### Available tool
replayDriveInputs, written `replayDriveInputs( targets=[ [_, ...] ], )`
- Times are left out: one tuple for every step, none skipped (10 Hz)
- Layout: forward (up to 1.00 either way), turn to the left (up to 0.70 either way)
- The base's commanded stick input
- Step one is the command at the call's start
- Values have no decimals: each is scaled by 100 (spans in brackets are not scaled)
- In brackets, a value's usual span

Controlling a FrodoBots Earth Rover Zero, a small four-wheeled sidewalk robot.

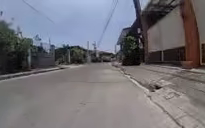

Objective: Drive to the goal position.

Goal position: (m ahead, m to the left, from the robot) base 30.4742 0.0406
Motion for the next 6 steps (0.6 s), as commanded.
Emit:
replayDriveInputs(
  targets=[
    [100,-2],
    [100,-1],
    [100,0],
    [100,0],
    [100,-1],
    [100,-2]
  ],
)
